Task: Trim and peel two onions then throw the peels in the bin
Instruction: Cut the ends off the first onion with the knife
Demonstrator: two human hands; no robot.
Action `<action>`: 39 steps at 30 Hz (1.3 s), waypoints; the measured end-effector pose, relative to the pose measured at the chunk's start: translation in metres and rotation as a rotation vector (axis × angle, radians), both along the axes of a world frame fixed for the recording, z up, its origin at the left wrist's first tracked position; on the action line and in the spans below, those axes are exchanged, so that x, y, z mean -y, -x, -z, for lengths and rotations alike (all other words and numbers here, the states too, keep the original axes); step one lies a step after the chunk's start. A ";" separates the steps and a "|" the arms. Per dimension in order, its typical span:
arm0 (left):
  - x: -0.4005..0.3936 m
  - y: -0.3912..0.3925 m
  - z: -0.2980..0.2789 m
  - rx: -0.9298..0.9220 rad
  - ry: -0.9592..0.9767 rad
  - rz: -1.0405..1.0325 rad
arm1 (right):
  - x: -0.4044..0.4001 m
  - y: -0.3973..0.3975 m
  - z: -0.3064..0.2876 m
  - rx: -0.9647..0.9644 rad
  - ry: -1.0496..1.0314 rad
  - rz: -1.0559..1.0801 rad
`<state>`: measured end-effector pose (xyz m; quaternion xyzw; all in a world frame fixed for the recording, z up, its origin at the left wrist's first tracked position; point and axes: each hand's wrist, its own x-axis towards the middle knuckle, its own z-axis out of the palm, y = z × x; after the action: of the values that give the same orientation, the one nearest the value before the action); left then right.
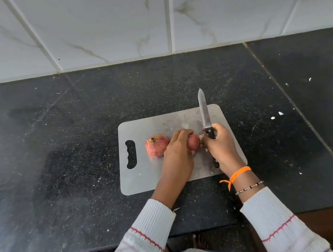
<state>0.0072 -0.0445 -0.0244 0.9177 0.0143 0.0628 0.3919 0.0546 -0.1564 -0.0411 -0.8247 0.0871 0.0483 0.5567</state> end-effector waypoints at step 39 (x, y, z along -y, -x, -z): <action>0.024 -0.001 -0.001 -0.017 -0.100 -0.113 | -0.011 0.015 0.008 0.247 0.198 0.173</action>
<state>0.0079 -0.0687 -0.0233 0.9344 0.0662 0.0777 0.3414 0.0399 -0.1459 -0.0488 -0.8645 0.0931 -0.1103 0.4814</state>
